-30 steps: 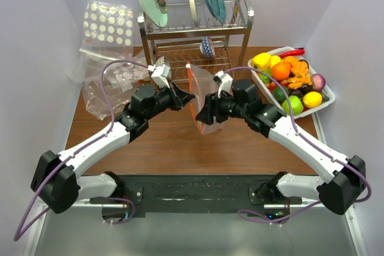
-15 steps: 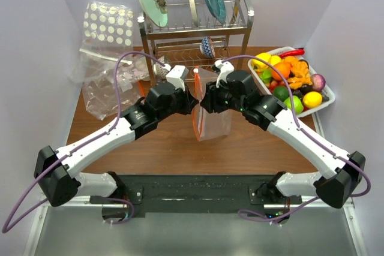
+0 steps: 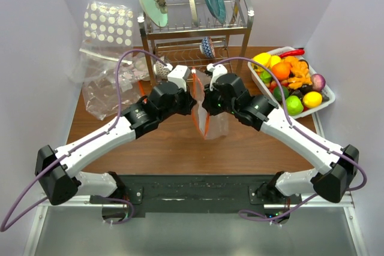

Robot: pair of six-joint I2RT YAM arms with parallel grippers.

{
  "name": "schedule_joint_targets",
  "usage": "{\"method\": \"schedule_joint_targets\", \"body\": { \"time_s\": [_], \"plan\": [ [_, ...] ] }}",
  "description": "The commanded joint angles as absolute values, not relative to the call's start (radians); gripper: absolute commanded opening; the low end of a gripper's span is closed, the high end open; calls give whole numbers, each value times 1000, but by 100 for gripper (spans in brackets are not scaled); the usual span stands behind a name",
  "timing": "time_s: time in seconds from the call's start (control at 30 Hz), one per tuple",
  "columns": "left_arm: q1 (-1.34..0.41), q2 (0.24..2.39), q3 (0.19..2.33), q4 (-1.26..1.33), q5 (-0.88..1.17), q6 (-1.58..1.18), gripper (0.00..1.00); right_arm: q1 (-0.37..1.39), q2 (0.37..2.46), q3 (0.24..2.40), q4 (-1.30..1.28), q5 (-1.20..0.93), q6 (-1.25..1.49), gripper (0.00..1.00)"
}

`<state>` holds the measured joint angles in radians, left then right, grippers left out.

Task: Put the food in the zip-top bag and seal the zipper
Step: Open the zipper of the food storage bag.

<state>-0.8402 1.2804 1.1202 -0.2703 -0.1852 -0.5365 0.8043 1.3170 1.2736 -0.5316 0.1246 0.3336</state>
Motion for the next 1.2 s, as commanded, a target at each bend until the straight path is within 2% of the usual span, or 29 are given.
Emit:
{"method": "schedule_joint_targets", "body": {
  "time_s": [0.0, 0.2, 0.4, 0.5, 0.77, 0.97, 1.0, 1.03, 1.17],
  "plan": [
    [-847, 1288, 1303, -421, -325, -463, 0, 807, 1308, 1325, -491, 144, 354, 0],
    [-857, 1383, 1624, -843, -413, -434, 0, 807, 1365, 1279, -260, -123, 460, 0],
    [-868, 1425, 1714, -1107, -554, -503, 0, 807, 1483, 1215, 39, -324, 621, 0],
    [-870, 1414, 1628, -1069, -569, -492, 0, 807, 1519, 1171, 104, -310, 656, 0],
    [-862, 1440, 1289, -717, -431, -486, 0, 807, 1560, 994, 117, -149, 632, 0],
    [-859, 1542, 1209, -606, -414, -508, 0, 807, 1536, 876, 92, -11, 608, 1],
    [-861, 1543, 1203, -585, -422, -515, 0, 807, 1526, 852, 92, -2, 606, 2],
    [-861, 1542, 1198, -574, -423, -517, 0, 807, 1522, 844, 86, 18, 603, 9],
    [-854, 1526, 1193, -555, -422, -508, 0, 802, 1517, 824, 66, 72, 581, 11]
  ]
}}
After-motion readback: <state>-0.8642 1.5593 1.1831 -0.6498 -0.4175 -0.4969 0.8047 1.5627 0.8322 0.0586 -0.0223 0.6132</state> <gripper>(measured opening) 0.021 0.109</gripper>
